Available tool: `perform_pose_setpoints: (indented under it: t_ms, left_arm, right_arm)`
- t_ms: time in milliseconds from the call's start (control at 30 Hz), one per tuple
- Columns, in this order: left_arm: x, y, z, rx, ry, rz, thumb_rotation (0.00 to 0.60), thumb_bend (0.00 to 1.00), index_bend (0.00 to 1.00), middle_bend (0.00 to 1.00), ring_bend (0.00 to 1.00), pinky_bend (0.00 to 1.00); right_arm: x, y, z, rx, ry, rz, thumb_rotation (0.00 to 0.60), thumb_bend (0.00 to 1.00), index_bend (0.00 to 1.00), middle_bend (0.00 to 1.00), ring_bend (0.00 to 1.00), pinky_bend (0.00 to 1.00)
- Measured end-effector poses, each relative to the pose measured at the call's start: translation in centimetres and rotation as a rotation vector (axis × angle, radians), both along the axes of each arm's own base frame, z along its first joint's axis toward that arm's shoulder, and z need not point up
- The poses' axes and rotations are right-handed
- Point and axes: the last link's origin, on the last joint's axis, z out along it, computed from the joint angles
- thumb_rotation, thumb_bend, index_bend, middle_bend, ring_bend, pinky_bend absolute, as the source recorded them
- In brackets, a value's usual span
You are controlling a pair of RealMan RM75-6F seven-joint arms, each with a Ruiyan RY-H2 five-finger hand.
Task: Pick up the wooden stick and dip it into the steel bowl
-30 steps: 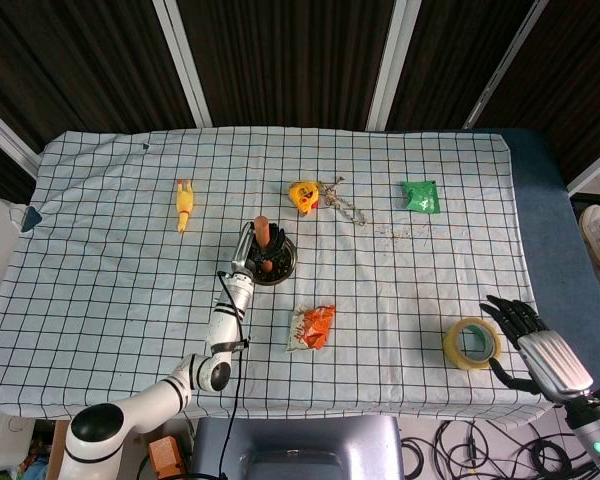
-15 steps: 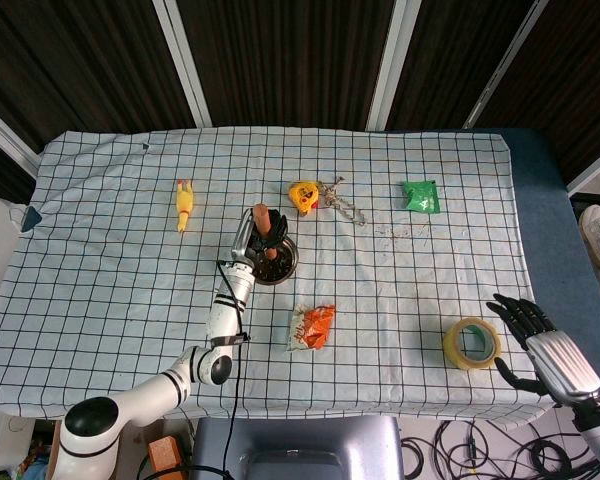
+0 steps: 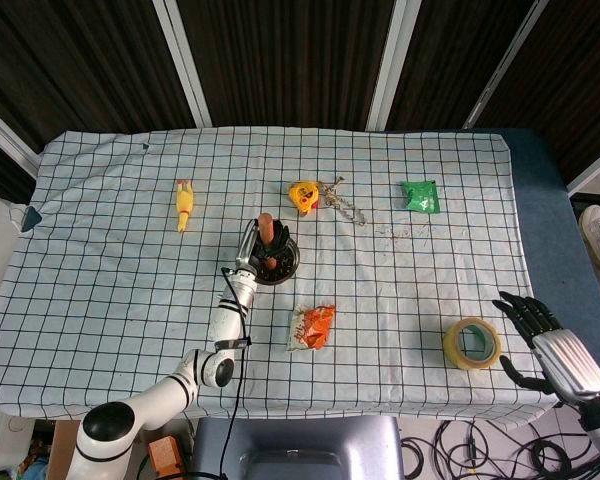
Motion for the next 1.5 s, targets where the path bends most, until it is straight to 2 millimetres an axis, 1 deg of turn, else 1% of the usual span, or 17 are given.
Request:
perform_pose_setpoints:
  t_ms: [200,400,500,600,667,700,733,833,900,1000,1033,1100,1233,1333,1367,1433,1500]
  left_arm:
    - [0.5,0.3,1.5,0.057,-0.028,-0.038,0.600,0.91,1.00,1.00,0.96,1.00]
    - [1.4,0.3,5.5,0.164,-0.059,-0.134,0.600,0.90,1.00,1.00,0.95,1.00]
    - [1.5,-0.5,7.8,0.199,-0.040,-0.192,0.600,0.89,1.00,1.00,0.95,1.00]
    - [0.7,-2.1,10.1,0.221,0.019,-0.237,0.600,0.89,1.00,1.00,0.95,1.00]
    - [-0.9,-3.7,11.8,0.235,0.112,-0.256,0.600,0.89,1.00,1.00,0.95,1.00]
    - [-1.4,-4.2,12.1,0.237,0.142,-0.258,0.600,0.89,1.00,1.00,0.95,1.00]
    - [-2.5,-5.1,12.4,0.240,0.207,-0.260,0.600,0.89,1.00,1.00,0.95,1.00]
    - [-5.7,-7.1,12.1,0.239,0.391,-0.248,0.600,0.88,1.00,1.00,0.94,1.00]
    - [-7.7,-7.7,11.8,0.239,0.487,-0.233,0.600,0.88,1.00,1.00,0.93,1.00]
    - [-10.8,-7.9,11.1,0.240,0.624,-0.201,0.600,0.86,0.99,1.00,0.90,1.00]
    - [-12.0,-7.8,10.9,0.241,0.686,-0.189,0.600,0.85,0.98,1.00,0.88,1.00]
    - [-13.7,-7.6,10.4,0.247,0.784,-0.172,0.600,0.83,0.90,1.00,0.82,0.98]
    - [-16.0,-7.5,9.3,0.263,0.969,-0.145,0.600,0.83,0.79,0.95,0.72,0.89]
    - [-17.0,-7.5,8.5,0.229,1.039,-0.114,0.600,0.82,0.73,0.88,0.63,0.74]
    - [-17.3,-7.5,8.2,0.214,1.050,-0.104,0.600,0.81,0.69,0.84,0.57,0.65]
    - [-17.9,-7.4,7.7,0.177,1.072,-0.084,0.600,0.78,0.59,0.75,0.46,0.51]
    - [-18.4,-7.4,7.4,0.156,1.091,-0.073,0.600,0.70,0.42,0.55,0.29,0.36]
  right_arm:
    - [0.0,0.2,0.2,-0.010,-0.004,0.003,0.600,0.38,0.00,0.00,0.00,0.00]
    - [0.1,0.4,0.2,-0.013,-0.007,0.006,0.600,0.38,0.00,0.00,0.00,0.00]
    - [0.3,0.4,0.2,-0.014,-0.007,0.014,0.600,0.38,0.00,0.00,0.00,0.00]
    - [0.5,0.5,-0.1,-0.007,-0.004,0.022,0.600,0.38,0.00,0.00,0.00,0.00]
    - [0.7,0.5,-0.5,0.005,0.002,0.029,0.600,0.38,0.00,0.00,0.00,0.00]
    - [0.8,0.5,-0.7,0.011,0.006,0.032,0.600,0.38,0.00,0.00,0.00,0.00]
    - [0.9,0.5,-1.0,0.018,0.010,0.036,0.600,0.38,0.00,0.00,0.00,0.00]
    - [1.2,0.5,-1.8,0.044,0.022,0.047,0.600,0.38,0.00,0.00,0.00,0.00]
    - [1.4,0.5,-2.2,0.058,0.027,0.053,0.600,0.38,0.00,0.00,0.00,0.00]
    - [1.6,0.5,-2.6,0.069,0.032,0.056,0.600,0.38,0.00,0.00,0.00,0.00]
    - [1.6,0.5,-2.6,0.071,0.033,0.055,0.600,0.38,0.00,0.00,0.00,0.00]
    - [1.6,0.4,-2.7,0.073,0.034,0.052,0.600,0.38,0.00,0.00,0.00,0.00]
    - [1.5,0.4,-2.6,0.071,0.037,0.047,0.600,0.38,0.00,0.00,0.00,0.00]
    - [1.5,0.4,-2.5,0.073,0.034,0.048,0.600,0.38,0.00,0.00,0.00,0.00]
    - [1.5,0.4,-2.5,0.074,0.033,0.048,0.600,0.38,0.00,0.00,0.00,0.00]
    - [1.5,0.5,-2.4,0.076,0.031,0.048,0.600,0.38,0.00,0.00,0.00,0.00]
    - [1.5,0.5,-2.4,0.076,0.029,0.049,0.600,0.38,0.00,0.00,0.00,0.00]
